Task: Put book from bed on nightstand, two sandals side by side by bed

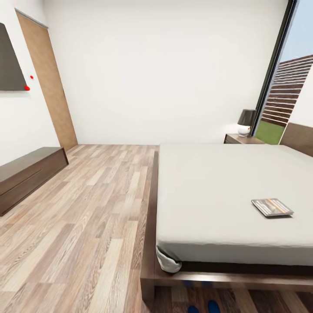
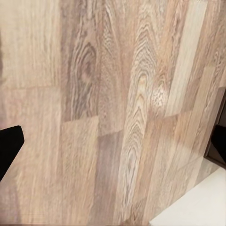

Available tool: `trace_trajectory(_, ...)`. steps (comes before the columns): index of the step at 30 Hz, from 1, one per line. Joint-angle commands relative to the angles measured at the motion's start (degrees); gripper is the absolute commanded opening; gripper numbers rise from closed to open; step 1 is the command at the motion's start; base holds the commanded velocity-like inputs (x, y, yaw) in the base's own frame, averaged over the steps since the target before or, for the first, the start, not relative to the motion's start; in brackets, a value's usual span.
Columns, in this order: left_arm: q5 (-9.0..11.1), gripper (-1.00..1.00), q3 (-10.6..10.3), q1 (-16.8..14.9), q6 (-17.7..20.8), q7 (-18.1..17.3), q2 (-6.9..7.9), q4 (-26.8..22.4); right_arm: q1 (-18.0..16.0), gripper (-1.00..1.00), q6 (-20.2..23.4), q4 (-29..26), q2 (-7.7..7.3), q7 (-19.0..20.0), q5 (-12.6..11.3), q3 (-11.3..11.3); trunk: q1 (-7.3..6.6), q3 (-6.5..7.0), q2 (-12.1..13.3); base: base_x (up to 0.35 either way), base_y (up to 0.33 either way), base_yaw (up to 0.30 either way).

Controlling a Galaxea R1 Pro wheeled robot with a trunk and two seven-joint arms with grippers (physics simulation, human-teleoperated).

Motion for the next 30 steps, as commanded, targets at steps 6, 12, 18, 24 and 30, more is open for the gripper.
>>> trace_trajectory(6,0.21,1.0,-0.4,0.12,-0.6,0.18,-0.93,0.04,0.36,1.0,-0.02,0.06,0.65,-0.08,-0.23,0.46,-1.33,1.03,2.4,0.0,0.0,0.0)
trace_trajectory(12,0.22,1.0,-0.39,0.18,-1.57,0.18,-1.35,0.09,0.61,1.0,-0.14,0.03,1.68,-0.07,-0.29,0.46,-2.65,2.11,4.8,0.0,0.0,0.0)
trace_trajectory(18,0.23,1.0,-0.4,0.56,-2.37,0.17,-1.56,0.08,0.8,1.0,-0.18,0.02,2.5,-0.07,-0.34,0.45,-3.97,3.19,7.21,0.0,0.0,0.0)
trace_trajectory(24,0.26,1.0,-0.39,1.15,-2.98,0.17,-2.01,0.05,1.43,1.0,-0.25,0.0,3.13,-0.07,-0.37,0.45,-5.29,4.26,9.62,0.0,0.0,0.0)
trace_trajectory(30,0.3,1.0,-0.36,1.33,-3.71,0.18,-2.43,0.05,1.78,1.0,-0.35,-0.01,3.37,-0.07,-0.38,0.45,-6.61,5.34,12.02,0.0,0.0,0.0)
